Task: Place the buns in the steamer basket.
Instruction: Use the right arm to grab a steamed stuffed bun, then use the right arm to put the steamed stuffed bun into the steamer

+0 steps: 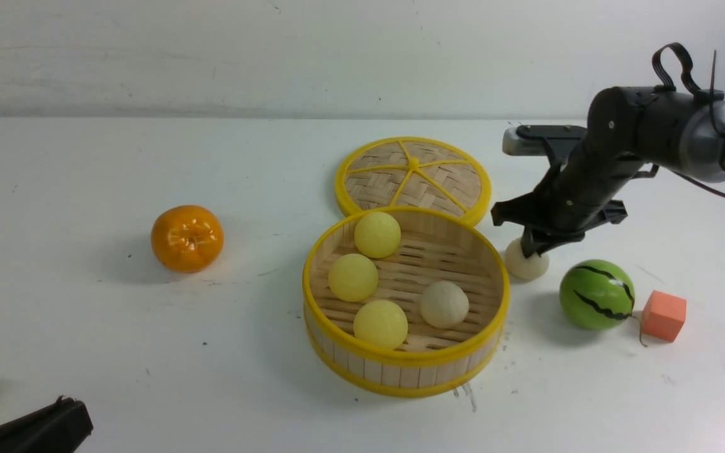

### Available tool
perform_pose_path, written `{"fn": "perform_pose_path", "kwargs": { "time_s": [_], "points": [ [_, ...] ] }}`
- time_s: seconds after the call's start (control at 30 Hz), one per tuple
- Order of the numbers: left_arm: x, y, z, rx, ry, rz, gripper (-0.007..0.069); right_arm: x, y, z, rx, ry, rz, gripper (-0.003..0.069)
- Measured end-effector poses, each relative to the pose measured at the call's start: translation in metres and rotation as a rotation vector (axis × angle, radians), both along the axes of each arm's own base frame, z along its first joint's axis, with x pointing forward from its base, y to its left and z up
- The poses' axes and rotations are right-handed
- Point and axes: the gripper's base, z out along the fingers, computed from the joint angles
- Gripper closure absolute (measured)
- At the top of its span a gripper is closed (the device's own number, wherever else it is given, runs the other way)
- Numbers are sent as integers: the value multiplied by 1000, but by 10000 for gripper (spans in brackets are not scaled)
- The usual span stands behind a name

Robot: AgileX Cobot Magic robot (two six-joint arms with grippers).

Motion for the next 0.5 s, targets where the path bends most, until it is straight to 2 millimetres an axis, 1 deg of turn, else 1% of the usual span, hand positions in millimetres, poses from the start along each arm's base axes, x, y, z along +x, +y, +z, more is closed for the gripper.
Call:
{"fn": "perform_pose_path", "kwargs": {
  "time_s": [0.07, 0.13, 0.2, 0.23, 0.3, 0.33, 0.4, 0.43, 0.5],
  "points": [
    [0, 0, 0, 0, 0, 0, 627, 0, 0, 0, -7, -4, 17, 655],
    [0, 0, 0, 0, 0, 0, 627, -2, 0, 4, -13, -1, 31, 658],
    [0, 0, 0, 0, 0, 0, 627, -5, -1, 14, -16, -5, 44, 658],
    [0, 0, 0, 0, 0, 0, 627, -6, -1, 16, -17, -4, 49, 658],
    [0, 0, 0, 0, 0, 0, 627, -15, -2, 45, -11, -37, 67, 658],
    [0, 0, 0, 0, 0, 0, 627, -18, -2, 52, -10, -45, 72, 658],
    [0, 0, 0, 0, 0, 0, 627, -28, 1, 76, 5, -77, 93, 658],
    [0, 0, 0, 0, 0, 0, 627, -32, 3, 82, 14, -79, 99, 658],
    [0, 0, 0, 0, 0, 0, 627, -42, 15, 96, 54, -86, 144, 658]
  ]
}}
